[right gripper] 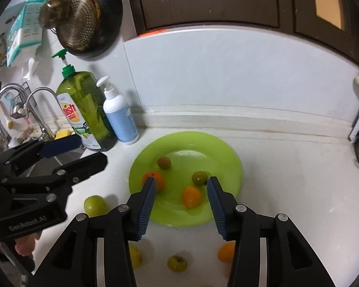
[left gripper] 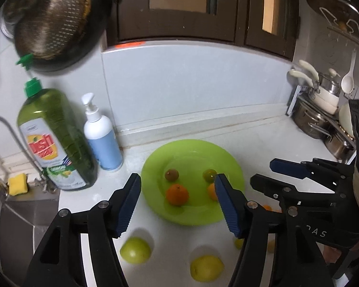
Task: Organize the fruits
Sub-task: 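Withdraw both tools from the plate back toward the remaining fruits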
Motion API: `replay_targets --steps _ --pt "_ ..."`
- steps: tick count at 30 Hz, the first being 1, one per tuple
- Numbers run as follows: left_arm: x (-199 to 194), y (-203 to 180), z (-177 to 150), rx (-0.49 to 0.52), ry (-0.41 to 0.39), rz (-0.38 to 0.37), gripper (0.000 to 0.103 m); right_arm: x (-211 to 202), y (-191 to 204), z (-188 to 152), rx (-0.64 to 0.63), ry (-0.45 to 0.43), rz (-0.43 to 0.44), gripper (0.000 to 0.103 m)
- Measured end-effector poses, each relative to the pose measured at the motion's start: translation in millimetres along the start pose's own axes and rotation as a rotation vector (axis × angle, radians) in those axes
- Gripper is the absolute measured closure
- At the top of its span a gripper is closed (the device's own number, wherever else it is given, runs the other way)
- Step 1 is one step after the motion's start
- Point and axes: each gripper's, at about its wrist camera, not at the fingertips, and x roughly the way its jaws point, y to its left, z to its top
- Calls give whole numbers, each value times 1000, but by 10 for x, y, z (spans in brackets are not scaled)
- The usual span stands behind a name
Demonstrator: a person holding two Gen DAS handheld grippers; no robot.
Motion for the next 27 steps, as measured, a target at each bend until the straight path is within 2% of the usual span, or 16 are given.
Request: replay_targets --steps 5,14,27 --pt "-191 -64 -173 -7 -14 5 36 -231 90 -190 6 -24 -17 53" --pt "-493 -164 -571 -10 -47 34 32 -565 118 -560 55 -65 -53 53" --pt "-550 -347 -1060 38 -35 53 31 -670 -14 -1046 111 -13 -136 53"
